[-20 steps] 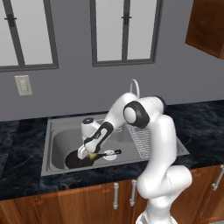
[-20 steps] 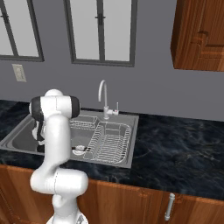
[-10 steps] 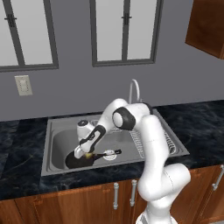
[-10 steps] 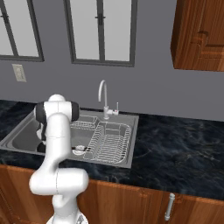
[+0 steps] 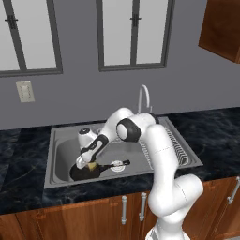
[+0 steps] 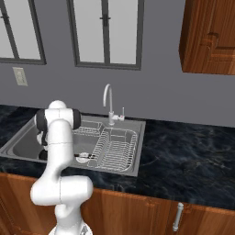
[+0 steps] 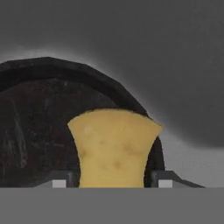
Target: Pick the pan and sponge and place them into the sink. Then turn on the water.
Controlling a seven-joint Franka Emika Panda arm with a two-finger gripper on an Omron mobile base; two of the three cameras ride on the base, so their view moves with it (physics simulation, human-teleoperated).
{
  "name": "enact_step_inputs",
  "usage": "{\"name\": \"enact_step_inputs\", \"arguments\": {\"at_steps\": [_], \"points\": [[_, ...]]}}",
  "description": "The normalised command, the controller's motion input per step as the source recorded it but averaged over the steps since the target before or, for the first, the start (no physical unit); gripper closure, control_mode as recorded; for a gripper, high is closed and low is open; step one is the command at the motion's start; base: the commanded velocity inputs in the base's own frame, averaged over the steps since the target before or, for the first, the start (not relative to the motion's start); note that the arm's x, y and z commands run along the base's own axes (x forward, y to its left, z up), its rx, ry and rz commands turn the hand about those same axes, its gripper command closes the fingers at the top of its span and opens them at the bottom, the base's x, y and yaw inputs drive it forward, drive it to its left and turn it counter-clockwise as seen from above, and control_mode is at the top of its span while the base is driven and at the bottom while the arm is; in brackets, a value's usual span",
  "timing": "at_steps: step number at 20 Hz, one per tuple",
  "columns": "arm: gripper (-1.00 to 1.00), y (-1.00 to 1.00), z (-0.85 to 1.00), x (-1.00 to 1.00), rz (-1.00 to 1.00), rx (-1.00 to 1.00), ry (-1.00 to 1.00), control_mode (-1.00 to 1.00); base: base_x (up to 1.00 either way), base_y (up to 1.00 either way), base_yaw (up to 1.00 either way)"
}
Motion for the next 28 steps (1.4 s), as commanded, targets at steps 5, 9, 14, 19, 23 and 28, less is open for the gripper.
{"name": "enact_step_inputs", "arguments": {"at_steps": [5, 9, 14, 19, 23, 28], "points": [[-1.0, 0.0, 0.87, -0.48, -0.07, 0.06, 0.0, -1.0, 0.0, 0.0, 0.0], [-1.0, -0.02, 1.0, -0.83, -0.16, 0.06, 0.0, -1.0, 0.0, 0.0, 0.0], [-1.0, -0.19, 0.86, -1.0, -0.23, 0.04, 0.0, -1.0, 0.0, 0.0, 0.0], [-1.0, -0.03, 0.12, -0.32, -0.05, 0.0, 0.13, -1.0, 0.0, 0.0, 0.0], [-1.0, -0.11, 0.73, -0.6, -0.46, 0.18, 0.04, -1.0, 0.0, 0.0, 0.0], [-1.0, -0.15, 0.97, -0.71, -0.63, 0.29, 0.02, -1.0, 0.0, 0.0, 0.0]]}}
